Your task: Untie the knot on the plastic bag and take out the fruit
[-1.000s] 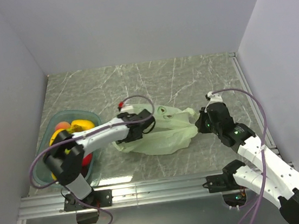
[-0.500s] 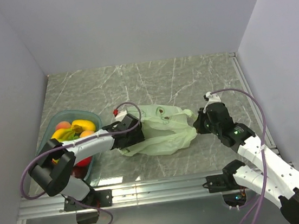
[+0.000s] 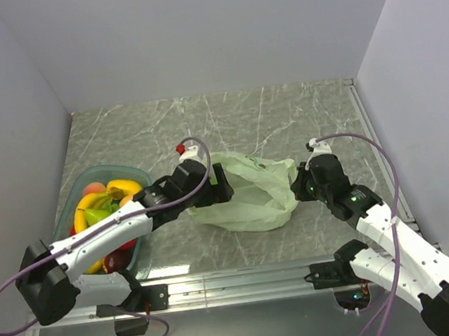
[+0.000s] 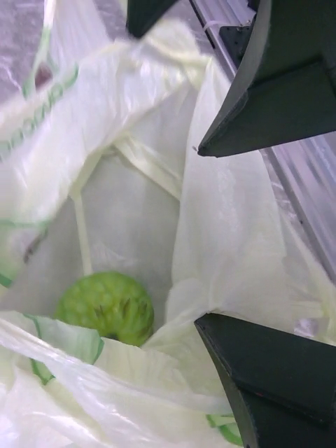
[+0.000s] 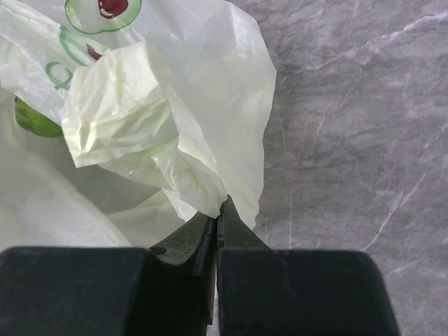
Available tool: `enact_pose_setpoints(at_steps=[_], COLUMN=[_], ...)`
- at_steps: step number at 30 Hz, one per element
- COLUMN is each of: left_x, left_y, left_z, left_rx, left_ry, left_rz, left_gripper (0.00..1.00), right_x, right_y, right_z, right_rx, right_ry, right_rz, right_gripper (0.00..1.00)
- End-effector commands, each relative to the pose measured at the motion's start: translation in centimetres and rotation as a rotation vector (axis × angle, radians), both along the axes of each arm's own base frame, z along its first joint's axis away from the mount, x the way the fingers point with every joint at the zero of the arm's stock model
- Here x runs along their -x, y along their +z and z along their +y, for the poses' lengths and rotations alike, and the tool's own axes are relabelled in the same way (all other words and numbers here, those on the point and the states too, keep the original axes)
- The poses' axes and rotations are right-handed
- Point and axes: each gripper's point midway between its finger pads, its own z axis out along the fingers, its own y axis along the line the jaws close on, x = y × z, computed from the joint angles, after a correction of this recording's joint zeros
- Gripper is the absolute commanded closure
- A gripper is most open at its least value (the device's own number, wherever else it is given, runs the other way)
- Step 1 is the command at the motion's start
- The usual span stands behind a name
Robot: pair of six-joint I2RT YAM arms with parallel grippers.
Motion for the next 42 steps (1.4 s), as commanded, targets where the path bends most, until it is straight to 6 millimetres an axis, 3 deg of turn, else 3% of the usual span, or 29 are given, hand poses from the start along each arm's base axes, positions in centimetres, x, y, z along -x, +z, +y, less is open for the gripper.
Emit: enact_pose_setpoints(at_steps=[1,3,4,6,7,9,10,12,15,17,18,19,20,21,22,23,25,27,30,31,32,34,35,36,38,42], left_x=[0.2,1.0,0.8,1.1,0.8,0.7,0.5,0.2,0.0,0.5,0.7,1.5,1.2,1.8,1.8,1.6,1.8,2.1,2.9,2.9,2.6,2.1,1.3,0.4,0.0,-0.8], left_y=[3.3,3.1,4.1,3.4,4.7,3.9,5.5,5.3,5.3,3.8,4.4,3.0,5.8,4.4,5.0,7.9,7.9,10.4,11.8,11.7,9.9,9.6,7.3,8.3,5.1,1.5], left_z=[0.4,-0.3,-1.0,-1.9,-2.8,-3.6,-3.7,-3.2,-0.5,1.9,2.2,2.7,1.4,2.2,2.8,2.9,3.4,1.9,-1.4,-2.2,-3.5,-4.6,-5.4,-6.2,-7.0,-8.0], left_rx=[-0.055,-0.105,-0.119,-0.224,-0.234,-0.346,-0.384,-0.455,-0.465,-0.509,-0.444,-0.437,-0.262,-0.226,-0.166,-0.014,0.029,0.092,0.057,0.027,-0.040,-0.116,-0.193,-0.196,-0.289,-0.353], left_ry=[0.022,-0.021,-0.054,-0.135,-0.161,-0.201,-0.212,-0.157,0.073,0.165,0.213,0.191,0.187,0.213,0.249,0.279,0.243,0.107,-0.130,-0.184,-0.237,-0.292,-0.291,-0.261,-0.278,-0.299], left_rz=[-0.064,-0.061,-0.089,-0.115,-0.143,-0.155,-0.179,-0.157,-0.097,-0.069,-0.071,-0.048,-0.111,-0.096,-0.110,-0.164,-0.213,-0.306,-0.368,-0.373,-0.348,-0.332,-0.288,-0.290,-0.218,-0.165], left_gripper=[0.03,0.08,0.08,0.09,0.09,0.08,0.07,0.05,0.04,0.04,0.02,0.01,0.01,0.01,0.02,0.05,0.09,0.10,0.06,0.06,0.05,0.04,0.03,0.02,0.01,0.01], right_x=[-0.5,-0.6,-0.6,-0.6,-0.6,-0.6,-0.6,-0.6,-0.6,-0.5,-0.5,-0.5,-0.5,-0.5,-0.5,-0.6,-0.7,-0.7,-0.8,-0.8,-0.7,-0.7,-0.7,-0.7,-0.7,-0.4], right_y=[0.7,0.7,0.6,0.6,0.6,0.6,0.7,0.9,1.0,1.0,0.9,0.9,0.7,0.7,0.6,0.7,0.7,0.7,0.6,0.5,0.4,0.3,0.4,0.5,0.6,0.6], right_z=[0.0,0.0,0.0,0.1,0.1,0.0,0.0,-0.2,-0.4,-0.5,-0.5,-0.4,-0.4,-0.4,-0.3,-0.2,-0.2,-0.1,-0.1,-0.1,-0.1,-0.1,0.0,0.0,-0.1,-0.2], right_rx=[0.008,0.005,0.004,0.004,0.004,0.008,0.009,0.012,0.016,0.014,0.013,0.016,0.016,0.016,0.019,0.016,0.020,0.016,0.018,0.020,0.023,0.021,0.018,0.015,0.013,0.008], right_ry=[-0.007,-0.006,-0.007,-0.008,-0.008,-0.009,-0.009,-0.014,-0.025,-0.027,-0.028,-0.025,-0.024,-0.021,-0.017,-0.015,-0.015,-0.013,-0.011,-0.010,-0.009,-0.011,-0.007,-0.008,-0.012,-0.019], right_rz=[-0.031,-0.029,-0.028,-0.026,-0.026,-0.024,-0.027,-0.030,-0.037,-0.039,-0.038,-0.035,-0.032,-0.030,-0.025,-0.023,-0.023,-0.025,-0.020,-0.018,-0.016,-0.013,-0.017,-0.016,-0.020,-0.025], right_gripper=[1.00,1.00,1.00,1.00,1.00,1.00,1.00,1.00,1.00,1.00,1.00,1.00,1.00,1.00,1.00,1.00,1.00,1.00,1.00,1.00,1.00,1.00,1.00,1.00,1.00,1.00])
